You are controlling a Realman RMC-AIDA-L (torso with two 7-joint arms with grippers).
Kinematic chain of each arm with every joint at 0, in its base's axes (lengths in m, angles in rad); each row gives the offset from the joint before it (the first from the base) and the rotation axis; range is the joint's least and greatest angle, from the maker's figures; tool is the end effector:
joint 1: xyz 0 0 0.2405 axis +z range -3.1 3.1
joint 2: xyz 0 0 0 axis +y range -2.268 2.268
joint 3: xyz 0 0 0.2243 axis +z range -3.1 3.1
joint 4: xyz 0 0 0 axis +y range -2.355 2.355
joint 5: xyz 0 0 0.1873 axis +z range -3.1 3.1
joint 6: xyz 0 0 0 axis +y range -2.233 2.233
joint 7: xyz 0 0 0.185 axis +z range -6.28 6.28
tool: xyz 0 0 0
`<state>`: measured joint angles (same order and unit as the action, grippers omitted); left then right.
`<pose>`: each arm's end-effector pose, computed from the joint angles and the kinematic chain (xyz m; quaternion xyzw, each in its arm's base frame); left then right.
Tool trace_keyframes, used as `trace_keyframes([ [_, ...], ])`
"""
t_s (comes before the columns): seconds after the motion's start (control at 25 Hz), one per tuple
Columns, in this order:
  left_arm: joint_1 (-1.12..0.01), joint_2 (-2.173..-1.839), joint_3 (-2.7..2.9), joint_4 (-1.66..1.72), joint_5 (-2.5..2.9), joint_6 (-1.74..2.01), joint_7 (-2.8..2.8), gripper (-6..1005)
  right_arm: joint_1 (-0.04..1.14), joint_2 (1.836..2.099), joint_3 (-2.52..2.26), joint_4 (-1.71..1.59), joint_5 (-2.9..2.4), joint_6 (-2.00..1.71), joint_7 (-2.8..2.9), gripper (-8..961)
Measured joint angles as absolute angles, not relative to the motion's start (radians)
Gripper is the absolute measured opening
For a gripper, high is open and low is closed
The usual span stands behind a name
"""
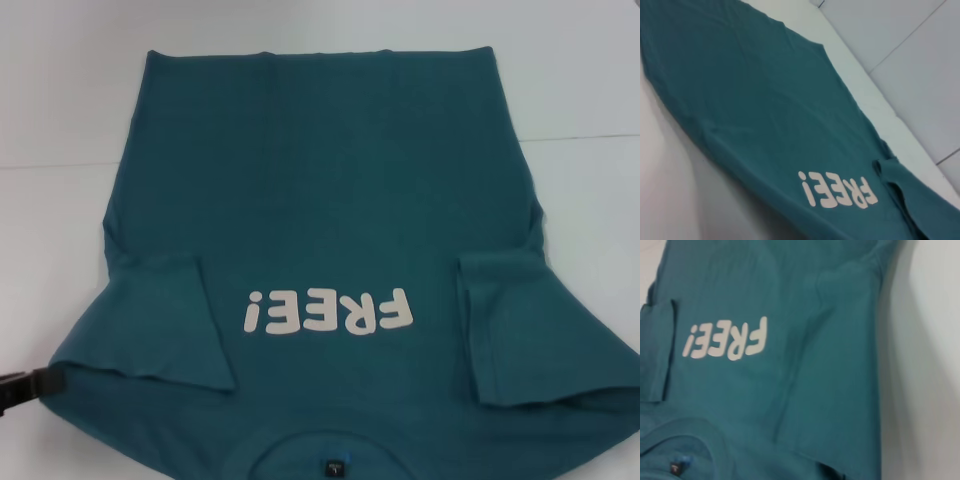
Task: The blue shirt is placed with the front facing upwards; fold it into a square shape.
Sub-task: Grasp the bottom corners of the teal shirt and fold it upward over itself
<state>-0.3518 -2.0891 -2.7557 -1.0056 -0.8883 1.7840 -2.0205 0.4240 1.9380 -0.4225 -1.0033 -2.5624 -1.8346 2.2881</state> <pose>-0.2761 0.2655 0.0480 -0.8108 -0.5218 -0.2181 0.1510 0.3166 0.2573 0.0819 -0.7557 0.6368 0.0510 0.1439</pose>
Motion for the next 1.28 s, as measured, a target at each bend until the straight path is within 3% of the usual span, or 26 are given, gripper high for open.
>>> trace_keyframes([
  [0.48, -0.361, -2.088, -2.794, -1.003, -0.888, 1.806, -2.017, 25, 0.427, 1.929, -0.317, -0.981, -2.479, -1.871, 2.257, -1],
  [0.68, -0.381, -2.085, -2.826, -0.988, -0.909, 1.785, -2.014, 25, 0.426, 1.914, -0.287, -0.93, -2.42, -1.849, 2.252, -1],
  [1.28, -0.464, -2.05, -2.822, -0.872, -0.991, 1.661, -2.006, 25, 0.48, 1.902, -0.285, -0.84, -2.324, -1.696, 2.252, 0],
])
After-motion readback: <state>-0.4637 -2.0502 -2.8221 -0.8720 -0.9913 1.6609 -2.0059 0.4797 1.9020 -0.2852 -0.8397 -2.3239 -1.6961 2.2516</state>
